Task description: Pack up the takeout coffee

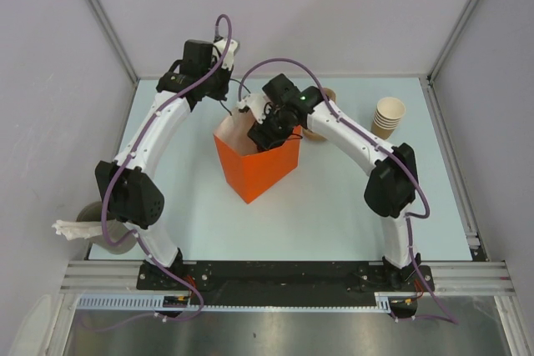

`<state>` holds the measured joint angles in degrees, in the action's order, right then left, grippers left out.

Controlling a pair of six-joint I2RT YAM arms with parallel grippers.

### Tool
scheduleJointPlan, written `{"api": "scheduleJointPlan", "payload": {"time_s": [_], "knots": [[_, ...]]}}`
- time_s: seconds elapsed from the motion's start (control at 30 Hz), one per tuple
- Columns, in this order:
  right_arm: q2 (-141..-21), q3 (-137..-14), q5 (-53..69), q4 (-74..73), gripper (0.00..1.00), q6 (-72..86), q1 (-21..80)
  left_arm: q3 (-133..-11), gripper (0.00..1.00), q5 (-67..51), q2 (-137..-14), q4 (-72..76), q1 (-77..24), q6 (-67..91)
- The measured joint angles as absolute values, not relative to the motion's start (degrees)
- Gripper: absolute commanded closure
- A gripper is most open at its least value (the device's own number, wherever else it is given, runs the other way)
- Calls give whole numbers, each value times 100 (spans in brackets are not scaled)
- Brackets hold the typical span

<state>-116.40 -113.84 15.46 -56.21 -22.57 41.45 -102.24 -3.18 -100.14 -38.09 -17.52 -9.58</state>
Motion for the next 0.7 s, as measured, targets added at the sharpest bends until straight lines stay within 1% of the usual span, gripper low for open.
{"api": "scheduleJointPlan", "payload": {"time_s": [0.03,0.1,0.13,0.17,0.23,0.3,0.33,0.43,0.5,0.6,0.67,0.7], "knots": [[-11592,-11384,1542,-5586,12,-2252,4145,-10224,85,-318,-10014,-3811,-1752,-958],[-11493,-11384,1529,-5511,9,-2250,4145,-10224,82,-318,-10014,-3813,-1752,-958],[-11428,-11384,1520,-5468,5,-2248,4143,-10224,80,-318,-10016,-3817,-1752,-961],[-11356,-11384,1511,-5422,4,-2250,4143,-10224,76,-320,-10016,-3824,-1752,-965],[-11196,-11384,1485,-5330,2,-2233,4139,-10224,72,-325,-10018,-3826,-1752,-972],[-11002,-11384,1481,-5234,1,-2206,4128,-10224,69,-338,-10018,-3830,-1752,-978],[-10908,-11384,1481,-5186,0,-2202,4121,-10224,66,-340,-10018,-3830,-1752,-980],[-10645,-11384,1483,-5072,0,-2161,4115,-10224,61,-344,-10018,-3830,-1752,-1009],[-10490,-11384,1487,-5009,0,-2145,4112,-10224,58,-351,-10018,-3833,-1752,-1007],[-10355,-11384,1500,-4930,0,-2141,4112,-10226,45,-366,-10018,-3830,-1752,-1007],[-10298,-11384,1505,-4893,0,-2137,4110,-10226,41,-368,-10018,-3830,-1752,-1033],[-10267,-11384,1507,-4890,0,-2132,4110,-10226,38,-375,-10018,-3833,-1752,-1037]]}}
